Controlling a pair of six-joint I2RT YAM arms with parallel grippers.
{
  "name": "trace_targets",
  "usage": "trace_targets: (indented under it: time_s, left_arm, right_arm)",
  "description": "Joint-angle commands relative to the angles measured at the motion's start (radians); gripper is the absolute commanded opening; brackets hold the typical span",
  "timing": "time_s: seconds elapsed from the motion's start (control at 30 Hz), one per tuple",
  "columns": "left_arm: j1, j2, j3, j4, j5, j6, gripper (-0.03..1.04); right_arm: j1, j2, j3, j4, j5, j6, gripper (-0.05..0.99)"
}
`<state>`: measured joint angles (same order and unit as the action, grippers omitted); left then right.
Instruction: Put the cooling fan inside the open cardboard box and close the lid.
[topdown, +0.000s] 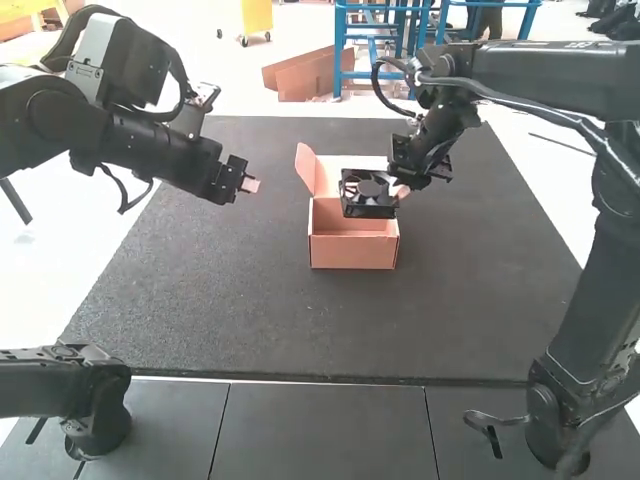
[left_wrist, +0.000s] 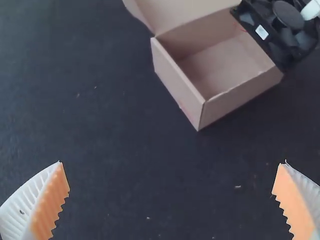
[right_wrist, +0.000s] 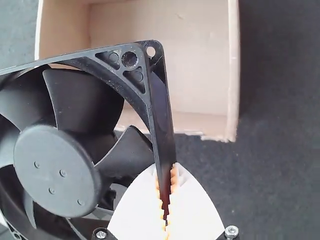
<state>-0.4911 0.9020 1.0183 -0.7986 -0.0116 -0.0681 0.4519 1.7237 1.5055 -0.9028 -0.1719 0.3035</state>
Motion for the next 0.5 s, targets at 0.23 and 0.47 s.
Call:
trace_targets:
  time_s: [0.23,0.47]
  left_arm:
    - [-0.009,-0.031,-0.006,-0.016,-0.007,0.007,0.97]
    - [-0.009,-0.035,-0.004,-0.019,-0.007,0.008,0.97]
  right_arm:
    - [0.031,0.139,0.131,0.01,0.041,0.023,-0.01]
    - [0.028,0.224,0.203,0.012,0.057,0.019,-0.01]
